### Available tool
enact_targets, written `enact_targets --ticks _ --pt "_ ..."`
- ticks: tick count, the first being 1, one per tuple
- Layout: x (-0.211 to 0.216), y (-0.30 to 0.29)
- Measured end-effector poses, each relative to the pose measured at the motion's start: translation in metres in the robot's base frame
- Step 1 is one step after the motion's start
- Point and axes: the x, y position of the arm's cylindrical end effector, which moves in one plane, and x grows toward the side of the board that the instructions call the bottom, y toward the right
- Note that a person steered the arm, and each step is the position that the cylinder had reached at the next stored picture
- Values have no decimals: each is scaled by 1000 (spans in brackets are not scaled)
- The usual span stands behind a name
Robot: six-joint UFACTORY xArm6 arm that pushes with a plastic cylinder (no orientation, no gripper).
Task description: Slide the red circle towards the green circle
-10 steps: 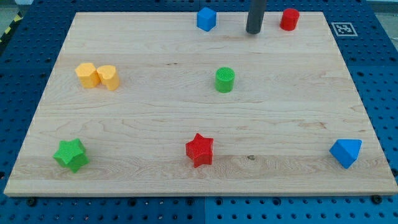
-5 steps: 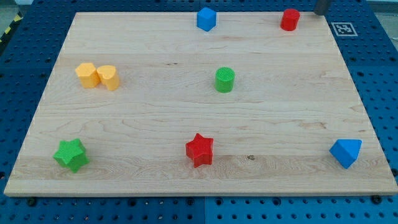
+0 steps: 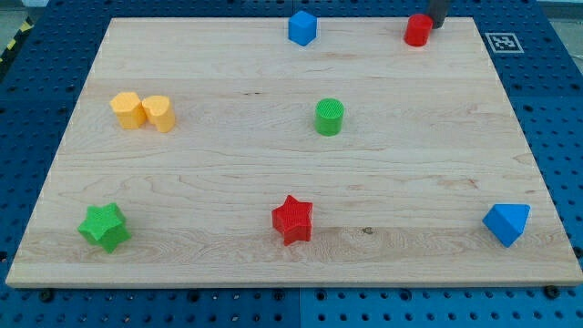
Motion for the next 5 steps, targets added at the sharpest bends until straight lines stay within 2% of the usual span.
enact_targets --ticks 2,5 --pt "-1 0" --pt "69 -56"
